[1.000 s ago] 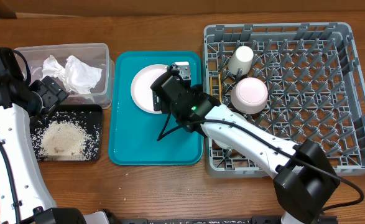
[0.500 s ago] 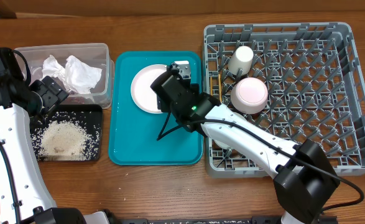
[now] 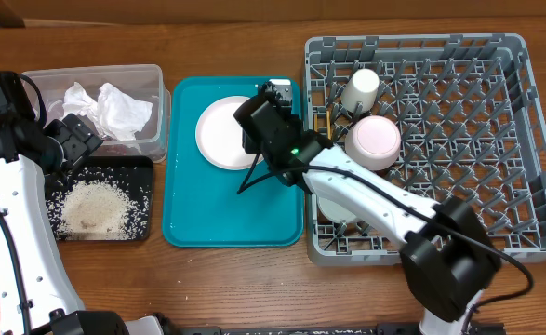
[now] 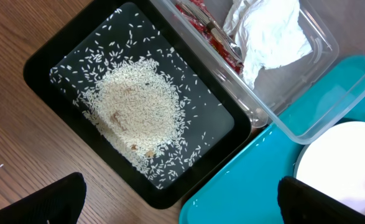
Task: Sort waste into correct bins and load items into the dishwasher
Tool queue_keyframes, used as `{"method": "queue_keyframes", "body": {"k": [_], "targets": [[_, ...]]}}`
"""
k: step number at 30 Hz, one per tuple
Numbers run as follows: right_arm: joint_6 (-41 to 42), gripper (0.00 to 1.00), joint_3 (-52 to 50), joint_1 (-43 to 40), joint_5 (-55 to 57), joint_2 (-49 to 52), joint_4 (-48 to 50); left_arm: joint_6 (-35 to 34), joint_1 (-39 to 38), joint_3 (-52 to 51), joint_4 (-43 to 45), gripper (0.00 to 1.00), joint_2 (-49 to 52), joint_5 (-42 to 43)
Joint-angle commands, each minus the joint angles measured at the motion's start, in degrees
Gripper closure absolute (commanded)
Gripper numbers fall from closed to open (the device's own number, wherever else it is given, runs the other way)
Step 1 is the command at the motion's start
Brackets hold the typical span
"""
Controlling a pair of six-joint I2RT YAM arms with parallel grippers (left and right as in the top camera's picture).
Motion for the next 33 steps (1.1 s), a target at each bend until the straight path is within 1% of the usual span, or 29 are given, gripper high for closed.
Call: {"method": "queue_keyframes", "body": {"k": [1, 2, 9, 16, 19, 33], "targets": [[0.0, 0.37, 0.79, -0.11, 0.57, 3.37, 1.42, 0.46, -0.11, 0.81, 0.09, 0.0, 0.24, -0.15], [0.0, 0.36, 0.79, -0.13, 0.57, 4.35, 2.1, 0.46, -0.11, 0.81, 0.09, 0.0, 0.24, -0.15], [0.04, 0.35, 0.79, -1.05, 0.52, 6.71, 5.18, 0.46, -0.11, 0.81, 0.07, 0.0, 0.24, -0.15], [0.04, 0.34, 0.79, -3.02, -5.11, 9.53, 6.8, 0.46, -0.11, 0.81, 0.09, 0.0, 0.24, -0.15], [0.02, 0.31, 0.79, -3.13, -5.27, 9.79, 6.84, 0.46, -0.11, 0.81, 0.09, 0.0, 0.24, -0.15], [-0.5, 0.3, -0.79, -3.15, -5.16, 9.9, 8.57, 0.44, -0.11, 0.81, 0.07, 0.0, 0.24, -0.15]]}}
